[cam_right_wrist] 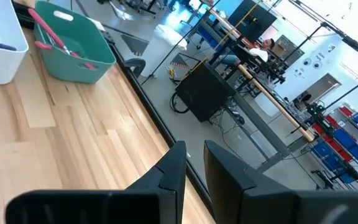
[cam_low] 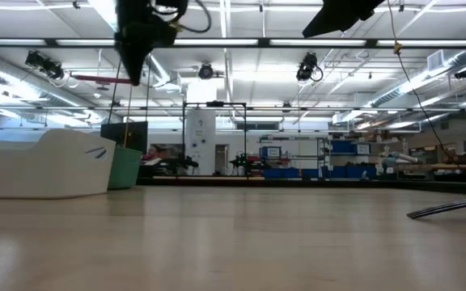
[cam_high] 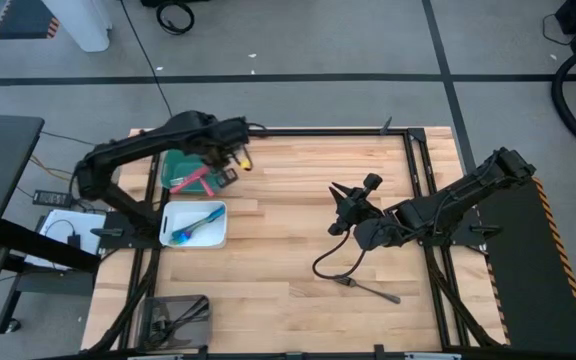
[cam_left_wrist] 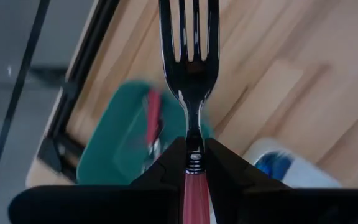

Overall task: Sort silverware by color (type)
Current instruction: Put the pink fork into the green bin

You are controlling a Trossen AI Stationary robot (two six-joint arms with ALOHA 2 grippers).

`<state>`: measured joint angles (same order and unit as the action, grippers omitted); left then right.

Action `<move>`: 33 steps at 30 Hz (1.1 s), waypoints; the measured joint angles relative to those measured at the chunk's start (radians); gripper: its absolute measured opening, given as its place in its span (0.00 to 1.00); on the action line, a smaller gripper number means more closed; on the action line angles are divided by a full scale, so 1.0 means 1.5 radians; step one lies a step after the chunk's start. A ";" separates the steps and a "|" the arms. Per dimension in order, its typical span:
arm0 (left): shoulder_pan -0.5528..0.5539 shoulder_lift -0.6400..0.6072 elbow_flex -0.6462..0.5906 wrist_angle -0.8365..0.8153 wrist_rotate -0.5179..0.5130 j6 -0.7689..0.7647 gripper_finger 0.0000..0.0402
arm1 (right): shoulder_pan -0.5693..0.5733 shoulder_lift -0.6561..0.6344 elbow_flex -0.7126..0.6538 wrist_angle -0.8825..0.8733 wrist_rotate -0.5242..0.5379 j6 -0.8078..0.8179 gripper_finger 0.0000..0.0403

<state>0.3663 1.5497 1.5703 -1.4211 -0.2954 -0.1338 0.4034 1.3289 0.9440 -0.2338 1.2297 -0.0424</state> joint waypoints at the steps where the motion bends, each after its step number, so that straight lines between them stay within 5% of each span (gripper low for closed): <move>1: 0.010 -0.014 -0.016 -0.007 -0.001 -0.007 0.13 | 0.000 0.000 0.000 -0.003 0.000 0.003 0.16; 12: 0.118 -0.104 -0.247 0.039 0.003 0.008 0.13 | -0.003 0.000 0.000 -0.006 -0.017 0.016 0.16; 19: 0.187 -0.104 -0.356 0.177 0.002 0.042 0.13 | -0.023 0.000 0.000 -0.005 -0.036 0.026 0.16; 33: 0.248 -0.104 -0.376 0.252 -0.004 0.058 0.13 | -0.044 0.000 0.000 -0.005 -0.067 0.034 0.16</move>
<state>0.7380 1.3941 1.0065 -1.0427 -0.3016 -0.0475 0.3374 1.3293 0.9440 -0.2417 1.1297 0.0082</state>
